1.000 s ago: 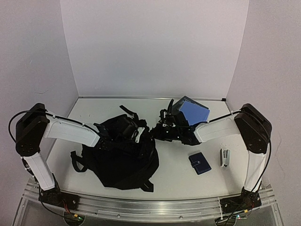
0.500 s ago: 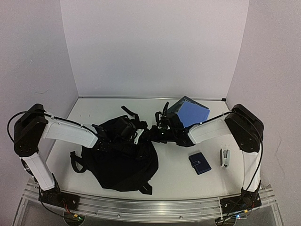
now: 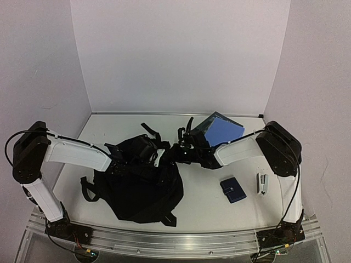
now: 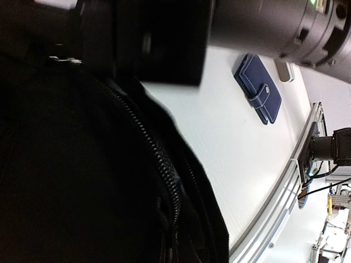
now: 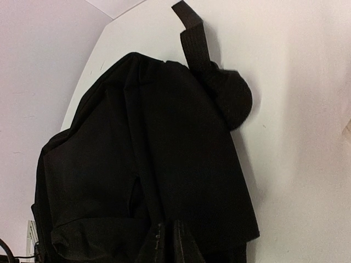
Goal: Pack the student bag
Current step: Unzip the student bag at the center of the board.
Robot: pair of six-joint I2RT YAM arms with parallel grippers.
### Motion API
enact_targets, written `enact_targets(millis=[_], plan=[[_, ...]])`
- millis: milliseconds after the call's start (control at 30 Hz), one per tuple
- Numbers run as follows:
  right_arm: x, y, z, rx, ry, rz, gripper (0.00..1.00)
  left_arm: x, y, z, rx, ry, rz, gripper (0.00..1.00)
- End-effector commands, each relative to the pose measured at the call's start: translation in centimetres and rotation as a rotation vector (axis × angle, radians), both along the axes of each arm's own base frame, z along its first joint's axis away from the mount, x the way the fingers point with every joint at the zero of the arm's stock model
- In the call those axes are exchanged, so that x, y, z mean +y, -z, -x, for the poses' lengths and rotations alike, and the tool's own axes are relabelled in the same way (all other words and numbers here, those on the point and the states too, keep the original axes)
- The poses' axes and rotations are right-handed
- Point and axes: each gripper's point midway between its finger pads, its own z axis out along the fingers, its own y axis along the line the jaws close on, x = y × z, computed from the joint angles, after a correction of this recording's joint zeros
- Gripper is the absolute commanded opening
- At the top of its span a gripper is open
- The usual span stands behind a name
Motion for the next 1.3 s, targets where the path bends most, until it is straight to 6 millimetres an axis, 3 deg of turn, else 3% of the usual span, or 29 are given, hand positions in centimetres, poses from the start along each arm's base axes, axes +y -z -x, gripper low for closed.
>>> enact_targets(millis=[0, 167, 300, 433, 600, 800, 867, 1267], plan=[[-0.4, -6.4, -1.7, -0.111, 0.043, -0.094, 0.23, 0.6, -3.1, -0.5, 0.023, -0.064, 0.037, 0.0], [-2.4, -8.8, 0.4, -0.107, 0.037, -0.097, 0.56, 2.2, -4.8, -2.8, 0.024, -0.119, 0.101, 0.0], [-4.6, -9.4, 2.1, -0.071, 0.06, -0.072, 0.7, 3.3, -6.0, -4.6, 0.027, -0.116, 0.13, 0.0], [-6.0, -8.6, 4.6, 0.025, 0.053, -0.088, 0.77, 5.3, -6.5, -6.9, 0.031, -0.122, 0.11, 0.0], [-5.8, -6.0, 8.7, 0.178, 0.018, -0.111, 0.77, 7.0, -7.6, -9.2, 0.04, -0.119, 0.149, 0.0], [-2.2, -3.8, 15.2, 0.326, -0.093, -0.119, 0.62, 7.8, -7.7, -10.3, 0.041, -0.114, 0.14, 0.0], [-1.6, -3.7, 16.4, 0.343, -0.103, -0.12, 0.61, 8.0, -7.7, -10.5, 0.041, -0.109, 0.137, 0.0], [-0.3, -1.6, 16.7, 0.369, -0.089, -0.087, 0.53, 8.2, -8.2, -11.0, 0.031, -0.102, 0.141, 0.0]])
